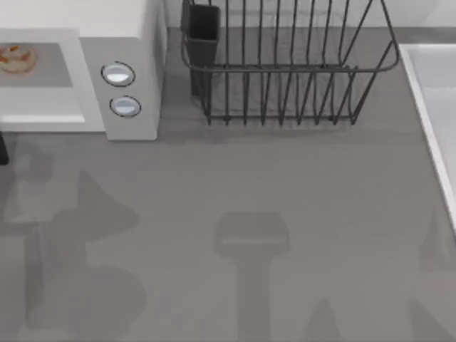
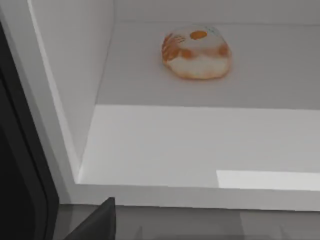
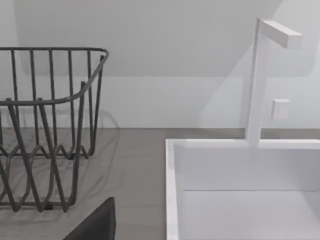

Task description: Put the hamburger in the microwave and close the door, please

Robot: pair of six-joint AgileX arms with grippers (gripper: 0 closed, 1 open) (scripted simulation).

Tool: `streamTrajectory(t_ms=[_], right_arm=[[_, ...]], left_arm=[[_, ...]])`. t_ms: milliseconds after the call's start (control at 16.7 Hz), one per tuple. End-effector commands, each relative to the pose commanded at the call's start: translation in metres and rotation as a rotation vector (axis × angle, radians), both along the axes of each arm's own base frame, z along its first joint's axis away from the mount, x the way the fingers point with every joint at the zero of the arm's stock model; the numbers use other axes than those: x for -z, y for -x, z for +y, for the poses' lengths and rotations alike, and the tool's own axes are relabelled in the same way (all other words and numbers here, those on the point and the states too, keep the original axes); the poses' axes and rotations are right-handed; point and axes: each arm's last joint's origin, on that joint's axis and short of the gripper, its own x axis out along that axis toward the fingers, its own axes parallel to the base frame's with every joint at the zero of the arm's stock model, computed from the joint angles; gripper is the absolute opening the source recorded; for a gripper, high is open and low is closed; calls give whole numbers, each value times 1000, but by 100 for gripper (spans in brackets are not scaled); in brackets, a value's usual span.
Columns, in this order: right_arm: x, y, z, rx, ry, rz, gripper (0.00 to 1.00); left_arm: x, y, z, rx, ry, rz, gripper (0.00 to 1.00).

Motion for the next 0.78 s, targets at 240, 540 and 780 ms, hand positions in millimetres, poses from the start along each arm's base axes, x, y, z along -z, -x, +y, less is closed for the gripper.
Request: streamTrajectory(t_ms=[240,540,780], right_arm=[[0,0,0,0,0,0,100],[0,0,0,0,0,0,100],[0,0,0,0,0,0,100]], left_arm=[[-33,5,-2,1,2,8,100],[-43,7,-2,2,-1,0,100],[-46,11,-6,5,-2,-7,100]])
